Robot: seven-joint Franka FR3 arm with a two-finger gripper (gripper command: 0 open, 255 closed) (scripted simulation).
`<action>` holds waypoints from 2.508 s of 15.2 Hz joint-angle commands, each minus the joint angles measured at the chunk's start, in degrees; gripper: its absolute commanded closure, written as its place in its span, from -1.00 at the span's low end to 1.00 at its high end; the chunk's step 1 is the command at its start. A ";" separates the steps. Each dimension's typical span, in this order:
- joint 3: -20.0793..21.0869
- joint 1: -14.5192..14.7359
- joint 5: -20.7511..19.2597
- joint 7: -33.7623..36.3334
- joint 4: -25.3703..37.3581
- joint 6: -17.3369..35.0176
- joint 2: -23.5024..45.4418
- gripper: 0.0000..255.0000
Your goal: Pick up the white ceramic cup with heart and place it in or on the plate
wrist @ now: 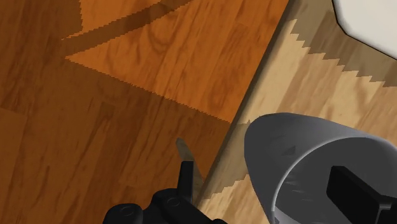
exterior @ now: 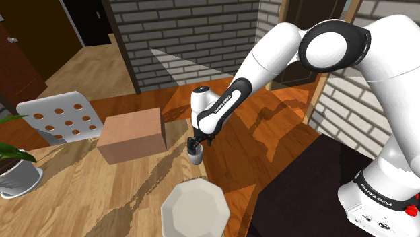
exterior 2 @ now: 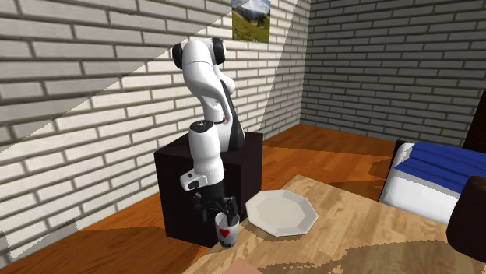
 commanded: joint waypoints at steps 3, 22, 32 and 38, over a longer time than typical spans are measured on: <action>-0.05 0.10 -0.04 0.05 0.34 0.06 0.37 -1.00; 0.61 -0.45 0.49 -0.03 -1.07 -2.45 -3.55 1.00; 1.70 -1.32 1.52 -0.25 -2.36 -7.17 -9.59 1.00; 2.85 2.32 1.58 5.05 -10.24 -3.85 -14.56 1.00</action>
